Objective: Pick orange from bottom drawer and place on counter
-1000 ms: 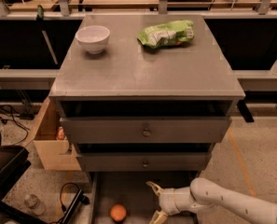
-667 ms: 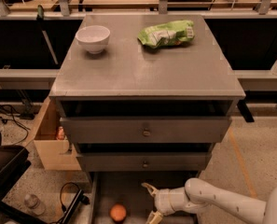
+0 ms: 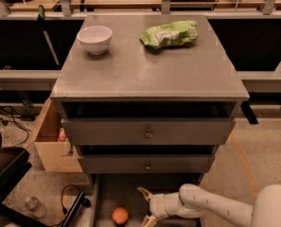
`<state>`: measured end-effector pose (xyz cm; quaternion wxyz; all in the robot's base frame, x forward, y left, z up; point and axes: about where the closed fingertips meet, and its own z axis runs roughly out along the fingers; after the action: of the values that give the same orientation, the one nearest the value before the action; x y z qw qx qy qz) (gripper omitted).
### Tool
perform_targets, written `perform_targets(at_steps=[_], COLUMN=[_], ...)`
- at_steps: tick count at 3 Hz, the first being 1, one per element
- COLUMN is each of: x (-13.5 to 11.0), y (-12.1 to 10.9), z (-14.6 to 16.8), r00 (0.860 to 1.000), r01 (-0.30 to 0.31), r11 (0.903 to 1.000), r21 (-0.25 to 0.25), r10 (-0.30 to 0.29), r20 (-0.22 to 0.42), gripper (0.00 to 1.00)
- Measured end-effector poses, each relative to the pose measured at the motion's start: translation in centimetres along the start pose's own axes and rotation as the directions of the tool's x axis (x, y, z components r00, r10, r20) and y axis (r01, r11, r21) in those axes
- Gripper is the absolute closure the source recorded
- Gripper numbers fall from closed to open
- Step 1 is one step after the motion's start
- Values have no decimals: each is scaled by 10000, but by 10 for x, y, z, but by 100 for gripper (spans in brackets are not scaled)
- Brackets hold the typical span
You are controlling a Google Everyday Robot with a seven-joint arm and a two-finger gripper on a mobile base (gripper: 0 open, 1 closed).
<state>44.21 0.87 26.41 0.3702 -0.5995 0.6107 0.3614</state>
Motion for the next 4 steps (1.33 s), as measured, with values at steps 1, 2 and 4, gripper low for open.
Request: perform_targets(at_steps=[1, 2, 4], x=[1, 2, 5], y=[-9, -21, -21], z=[24, 46, 63], r00=[9989, 9961, 9914], r01=[33, 67, 130], r11=[10000, 9999, 9999], r21=[67, 142, 36], r10=[-36, -79, -134], r20=[471, 883, 1303], gripper=[0, 0, 0])
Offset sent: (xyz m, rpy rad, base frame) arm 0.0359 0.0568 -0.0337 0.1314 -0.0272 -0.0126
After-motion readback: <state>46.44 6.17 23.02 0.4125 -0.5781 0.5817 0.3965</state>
